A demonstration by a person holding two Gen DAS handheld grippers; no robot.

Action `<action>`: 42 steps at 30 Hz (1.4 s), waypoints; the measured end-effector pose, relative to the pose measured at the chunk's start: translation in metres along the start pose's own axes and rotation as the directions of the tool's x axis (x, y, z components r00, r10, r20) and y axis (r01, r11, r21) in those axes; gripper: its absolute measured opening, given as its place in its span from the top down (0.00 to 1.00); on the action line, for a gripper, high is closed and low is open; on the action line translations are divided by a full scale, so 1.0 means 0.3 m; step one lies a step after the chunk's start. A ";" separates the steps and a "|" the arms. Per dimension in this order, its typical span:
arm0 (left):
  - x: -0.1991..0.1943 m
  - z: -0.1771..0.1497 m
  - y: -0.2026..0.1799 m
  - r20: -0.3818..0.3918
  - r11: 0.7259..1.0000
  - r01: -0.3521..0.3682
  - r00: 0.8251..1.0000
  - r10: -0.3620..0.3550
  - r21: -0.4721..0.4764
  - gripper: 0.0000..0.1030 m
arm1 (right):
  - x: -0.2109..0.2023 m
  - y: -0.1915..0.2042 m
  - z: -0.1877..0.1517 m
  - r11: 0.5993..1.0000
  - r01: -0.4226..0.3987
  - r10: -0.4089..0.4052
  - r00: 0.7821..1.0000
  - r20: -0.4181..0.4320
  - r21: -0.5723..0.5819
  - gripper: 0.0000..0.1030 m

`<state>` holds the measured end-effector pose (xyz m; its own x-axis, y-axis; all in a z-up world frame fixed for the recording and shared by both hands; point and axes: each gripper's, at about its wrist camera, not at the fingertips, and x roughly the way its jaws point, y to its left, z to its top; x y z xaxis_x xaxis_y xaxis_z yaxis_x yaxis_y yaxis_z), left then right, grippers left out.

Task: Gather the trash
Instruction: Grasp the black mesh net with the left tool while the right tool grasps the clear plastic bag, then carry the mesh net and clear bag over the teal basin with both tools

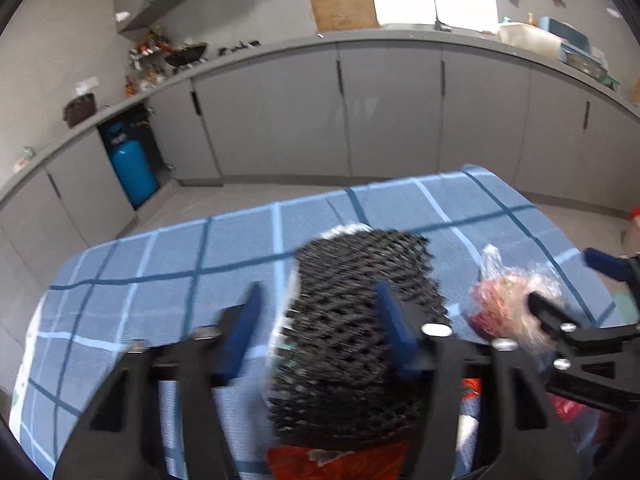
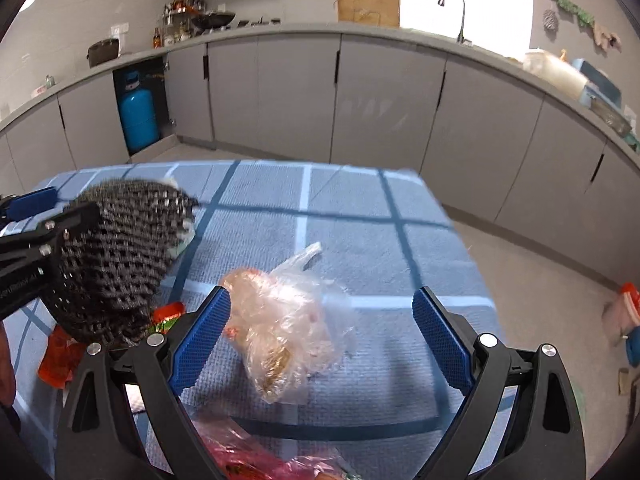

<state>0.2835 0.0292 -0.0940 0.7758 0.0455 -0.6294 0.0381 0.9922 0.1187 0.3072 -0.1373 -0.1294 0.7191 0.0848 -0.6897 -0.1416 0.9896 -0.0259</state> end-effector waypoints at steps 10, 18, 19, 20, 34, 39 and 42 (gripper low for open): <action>-0.108 0.025 -0.008 0.081 0.999 0.032 0.996 -0.034 0.027 0.91 | -0.036 -0.004 -0.012 0.996 -0.082 0.082 0.997 0.014 0.021 0.74; -0.262 0.070 -0.037 0.217 0.998 -0.028 0.976 0.016 0.052 0.91 | -0.181 -0.028 0.001 0.998 -0.060 0.055 0.990 0.133 0.033 0.75; -0.272 0.074 -0.041 0.222 0.998 -0.029 0.975 0.016 0.052 0.91 | -0.194 -0.033 0.004 0.998 -0.055 0.050 0.989 0.142 0.034 0.75; -0.281 0.077 -0.051 0.227 0.998 -0.029 0.974 0.015 0.055 0.91 | -0.210 -0.040 0.002 0.998 -0.048 0.043 0.988 0.152 0.036 0.75; -0.395 0.101 -0.276 0.299 0.990 0.025 0.952 -0.065 0.136 0.91 | -0.352 -0.235 -0.072 0.990 0.022 -0.054 0.974 0.222 0.143 0.75; -0.397 0.089 -0.409 0.279 0.979 0.072 0.952 -0.124 0.190 0.91 | -0.356 -0.333 -0.120 0.979 0.084 -0.121 0.973 0.195 0.187 0.75; -0.398 0.079 -0.487 0.270 0.970 0.104 0.949 -0.163 0.221 0.91 | -0.368 -0.391 -0.152 0.970 0.109 -0.151 0.971 0.183 0.217 0.75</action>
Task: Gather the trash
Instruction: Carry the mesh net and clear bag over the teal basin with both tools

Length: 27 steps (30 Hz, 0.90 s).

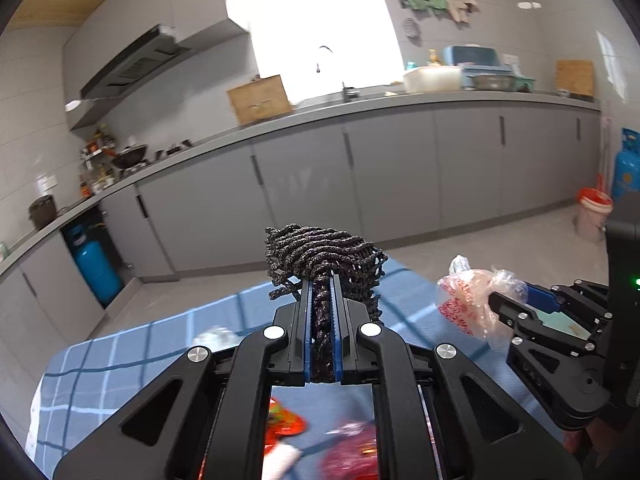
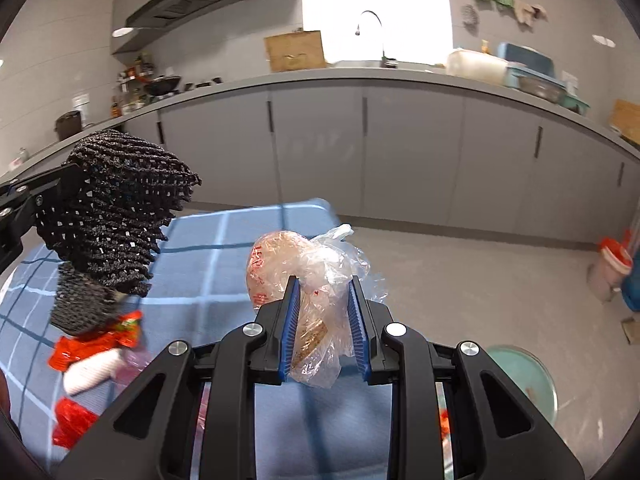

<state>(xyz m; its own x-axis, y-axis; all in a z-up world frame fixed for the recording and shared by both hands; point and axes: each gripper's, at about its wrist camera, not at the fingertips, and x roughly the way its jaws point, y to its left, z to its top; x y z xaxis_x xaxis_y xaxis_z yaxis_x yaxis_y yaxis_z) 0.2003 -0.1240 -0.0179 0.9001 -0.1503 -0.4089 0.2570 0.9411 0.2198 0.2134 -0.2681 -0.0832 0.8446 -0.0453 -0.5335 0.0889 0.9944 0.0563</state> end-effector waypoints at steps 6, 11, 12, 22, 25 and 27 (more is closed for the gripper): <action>0.015 0.015 -0.157 0.004 0.997 0.064 0.998 -0.064 0.053 0.91 | -0.019 -0.149 -0.041 0.996 0.072 -0.072 0.997 -0.013 0.048 0.75; 0.035 0.024 -0.276 0.004 0.991 0.108 0.994 -0.109 0.081 0.91 | -0.044 -0.253 -0.075 0.989 0.130 -0.128 0.991 -0.025 0.077 0.75; 0.038 0.024 -0.297 0.004 0.989 0.116 0.993 -0.117 0.087 0.91 | -0.051 -0.282 -0.085 0.986 0.146 -0.144 0.989 -0.030 0.084 0.75; 0.047 0.004 -0.478 -0.005 0.969 0.203 0.979 -0.205 0.143 0.91 | -0.079 -0.487 -0.191 0.958 0.250 -0.240 0.967 -0.083 0.139 0.75; 0.049 -0.009 -0.541 -0.011 0.959 0.233 0.972 -0.234 0.163 0.91 | -0.070 -0.545 -0.226 0.948 0.278 -0.263 0.959 -0.107 0.156 0.75; 0.056 -0.024 -0.588 -0.022 0.950 0.258 0.966 -0.259 0.173 0.91 | -0.064 -0.580 -0.249 0.941 0.294 -0.276 0.953 -0.122 0.166 0.75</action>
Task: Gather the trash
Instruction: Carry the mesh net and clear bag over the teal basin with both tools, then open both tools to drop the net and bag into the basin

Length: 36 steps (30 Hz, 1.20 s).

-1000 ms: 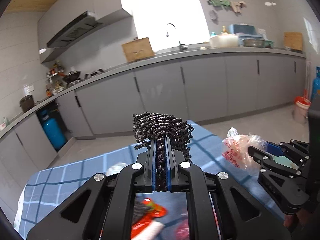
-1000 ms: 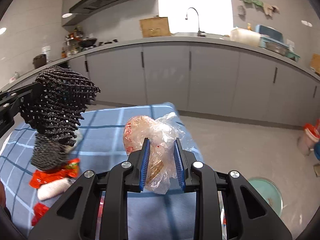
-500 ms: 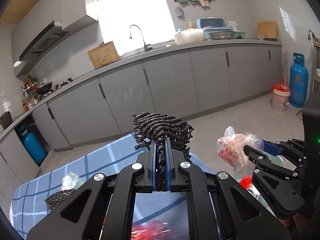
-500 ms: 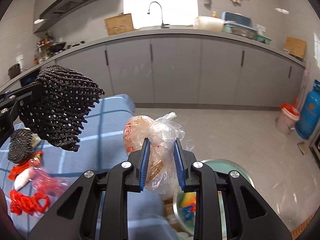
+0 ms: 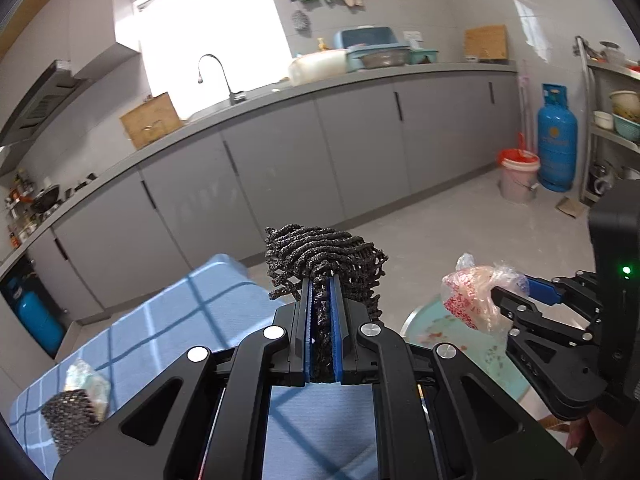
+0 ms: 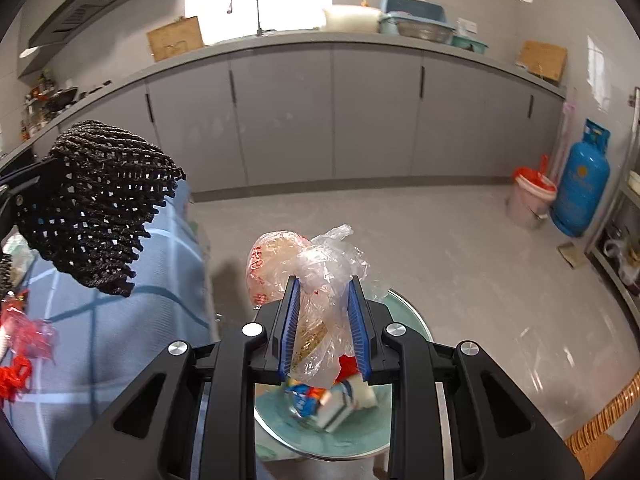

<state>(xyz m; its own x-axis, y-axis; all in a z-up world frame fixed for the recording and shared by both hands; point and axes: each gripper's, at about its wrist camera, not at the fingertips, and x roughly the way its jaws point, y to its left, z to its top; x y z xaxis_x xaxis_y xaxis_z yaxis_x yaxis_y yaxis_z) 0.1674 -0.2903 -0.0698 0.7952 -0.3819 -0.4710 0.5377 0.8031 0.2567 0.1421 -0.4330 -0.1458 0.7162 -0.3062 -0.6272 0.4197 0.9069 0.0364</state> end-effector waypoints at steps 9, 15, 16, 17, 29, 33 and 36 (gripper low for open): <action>0.098 -0.038 -0.142 -0.044 0.994 0.098 0.994 -0.097 0.045 0.91 | 0.055 -0.098 -0.047 0.999 0.043 -0.042 0.999 -0.027 0.031 0.75; 0.152 -0.056 -0.204 -0.062 0.985 0.158 0.986 -0.154 0.067 0.85 | 0.102 -0.128 -0.071 0.998 0.051 -0.050 0.998 -0.045 0.035 0.71; 0.156 -0.061 -0.213 -0.058 0.984 0.160 0.986 -0.156 0.075 0.66 | 0.110 -0.135 -0.076 0.998 0.051 -0.050 0.998 -0.047 0.041 0.69; 0.161 -0.060 -0.220 -0.057 0.986 0.149 0.988 -0.145 0.078 0.32 | 0.124 -0.145 -0.083 0.998 0.044 -0.041 0.998 -0.056 0.052 0.58; 0.175 -0.065 -0.158 -0.061 0.997 0.042 0.997 -0.038 0.067 0.19 | 0.141 -0.186 -0.123 0.994 0.083 -0.076 0.993 -0.087 0.075 0.39; 0.147 -0.061 -0.122 -0.059 0.998 0.015 0.998 -0.011 0.059 0.16 | 0.121 -0.175 -0.127 0.994 0.073 -0.066 0.994 -0.086 0.077 0.36; 0.121 -0.064 -0.087 -0.065 0.998 -0.015 0.998 0.019 0.056 0.13 | 0.101 -0.156 -0.126 0.995 0.064 -0.059 0.995 -0.077 0.070 0.33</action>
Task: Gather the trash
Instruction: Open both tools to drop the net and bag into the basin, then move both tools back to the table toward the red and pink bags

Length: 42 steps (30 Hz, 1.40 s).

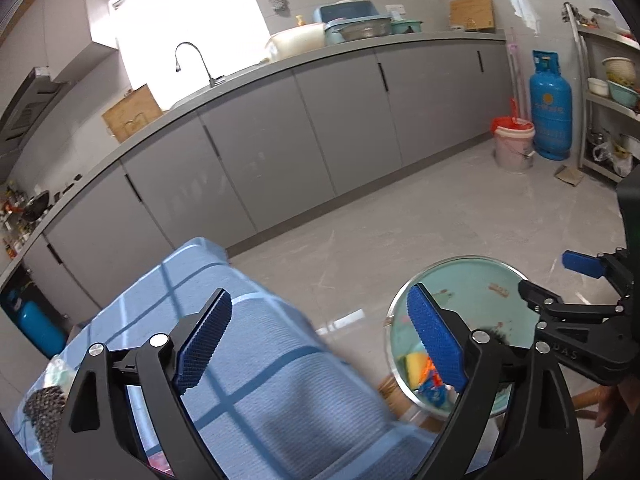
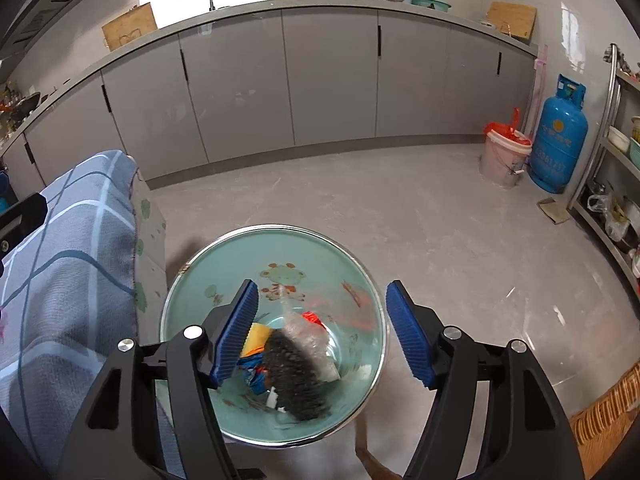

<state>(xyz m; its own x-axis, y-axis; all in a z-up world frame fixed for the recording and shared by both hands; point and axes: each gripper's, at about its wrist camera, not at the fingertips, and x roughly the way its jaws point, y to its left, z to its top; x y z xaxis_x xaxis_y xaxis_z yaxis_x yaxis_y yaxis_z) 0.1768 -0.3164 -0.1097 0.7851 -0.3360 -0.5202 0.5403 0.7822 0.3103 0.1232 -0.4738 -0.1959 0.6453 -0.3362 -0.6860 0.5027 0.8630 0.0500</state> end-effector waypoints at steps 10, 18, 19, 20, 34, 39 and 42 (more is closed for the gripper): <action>-0.147 -0.026 0.211 0.005 0.990 -0.128 0.992 0.128 -0.052 0.10 | -0.084 0.079 0.025 0.999 -0.039 0.040 0.998 0.044 -0.033 0.30; -0.245 -0.097 0.364 -0.019 0.972 -0.218 0.976 0.218 -0.090 0.10 | -0.150 0.246 0.027 0.987 -0.115 0.122 0.991 0.057 -0.111 0.27; -0.256 -0.108 0.380 -0.022 0.969 -0.228 0.974 0.227 -0.094 0.10 | -0.156 0.266 0.026 0.985 -0.125 0.132 0.990 0.056 -0.119 0.27; -0.265 -0.115 0.397 -0.025 0.967 -0.235 0.972 0.233 -0.098 0.10 | -0.166 0.295 0.023 0.981 -0.139 0.147 0.988 0.055 -0.132 0.27; -0.449 -0.443 0.825 -0.243 0.837 -0.506 0.856 0.457 -0.207 0.10 | -0.325 0.661 -0.040 0.898 -0.319 0.336 0.942 0.005 -0.303 0.24; -0.492 -0.572 0.916 -0.331 0.793 -0.560 0.815 0.475 -0.241 0.10 | -0.378 0.793 -0.072 0.855 -0.374 0.395 0.919 -0.018 -0.360 0.24; -0.507 -0.614 0.930 -0.353 0.793 -0.535 0.830 0.431 -0.290 0.10 | -0.400 0.866 -0.097 0.832 -0.381 0.404 0.914 -0.031 -0.402 0.24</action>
<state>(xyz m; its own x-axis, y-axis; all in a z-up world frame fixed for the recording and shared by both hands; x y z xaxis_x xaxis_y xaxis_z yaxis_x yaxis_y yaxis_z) 0.1524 0.0496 -0.0907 0.7781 0.2437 -0.5789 -0.0798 0.9526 0.2937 0.1597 -0.1982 -0.1217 0.7753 0.0530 -0.6293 -0.0592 0.9982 0.0112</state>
